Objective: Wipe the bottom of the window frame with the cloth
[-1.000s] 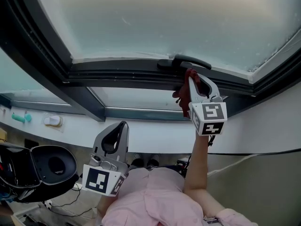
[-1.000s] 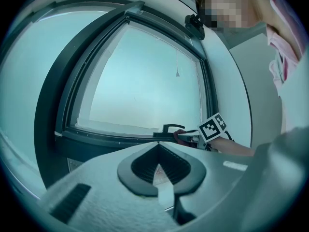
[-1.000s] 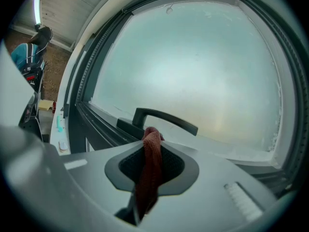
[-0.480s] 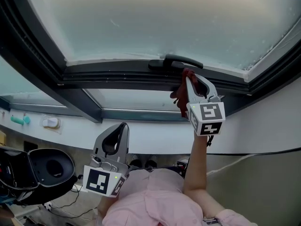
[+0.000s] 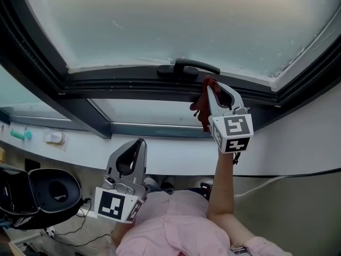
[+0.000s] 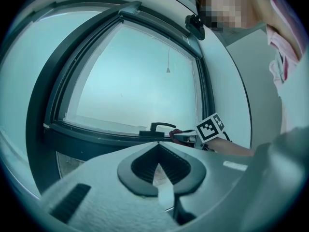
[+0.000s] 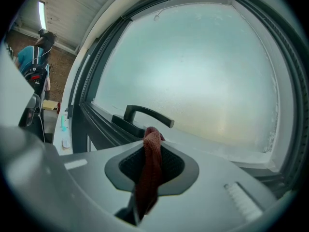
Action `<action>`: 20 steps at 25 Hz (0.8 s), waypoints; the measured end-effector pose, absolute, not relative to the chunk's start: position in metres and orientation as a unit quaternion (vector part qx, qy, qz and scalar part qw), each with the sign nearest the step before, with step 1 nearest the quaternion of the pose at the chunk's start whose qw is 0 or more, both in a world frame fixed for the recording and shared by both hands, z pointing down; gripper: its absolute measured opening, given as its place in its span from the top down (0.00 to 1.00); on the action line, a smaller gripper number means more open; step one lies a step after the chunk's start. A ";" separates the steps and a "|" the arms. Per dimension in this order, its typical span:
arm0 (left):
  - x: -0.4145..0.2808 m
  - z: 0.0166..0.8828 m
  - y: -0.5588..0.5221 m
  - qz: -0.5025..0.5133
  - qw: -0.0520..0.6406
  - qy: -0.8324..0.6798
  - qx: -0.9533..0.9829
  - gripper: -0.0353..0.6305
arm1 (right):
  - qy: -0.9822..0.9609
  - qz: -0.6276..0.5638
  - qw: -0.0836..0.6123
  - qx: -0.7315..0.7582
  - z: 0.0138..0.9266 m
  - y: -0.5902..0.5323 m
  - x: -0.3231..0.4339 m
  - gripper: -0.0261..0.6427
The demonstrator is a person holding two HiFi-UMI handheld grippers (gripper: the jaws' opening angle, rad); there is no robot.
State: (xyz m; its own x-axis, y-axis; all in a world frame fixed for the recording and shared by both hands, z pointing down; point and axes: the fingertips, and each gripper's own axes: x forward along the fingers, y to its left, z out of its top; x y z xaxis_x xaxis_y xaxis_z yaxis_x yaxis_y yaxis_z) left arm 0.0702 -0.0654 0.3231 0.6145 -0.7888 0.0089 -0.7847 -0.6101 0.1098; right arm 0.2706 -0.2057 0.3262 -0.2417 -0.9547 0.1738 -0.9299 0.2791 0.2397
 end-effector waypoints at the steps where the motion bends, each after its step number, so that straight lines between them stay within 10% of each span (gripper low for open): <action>1: 0.072 0.323 -0.064 -0.020 0.050 -0.439 0.897 0.95 | -0.787 -0.045 0.145 0.598 0.326 -0.205 0.271 0.89; 20: 0.086 0.319 -0.054 -0.018 0.040 -0.441 0.896 0.95 | -0.778 -0.034 0.145 0.611 0.327 -0.200 0.309 0.89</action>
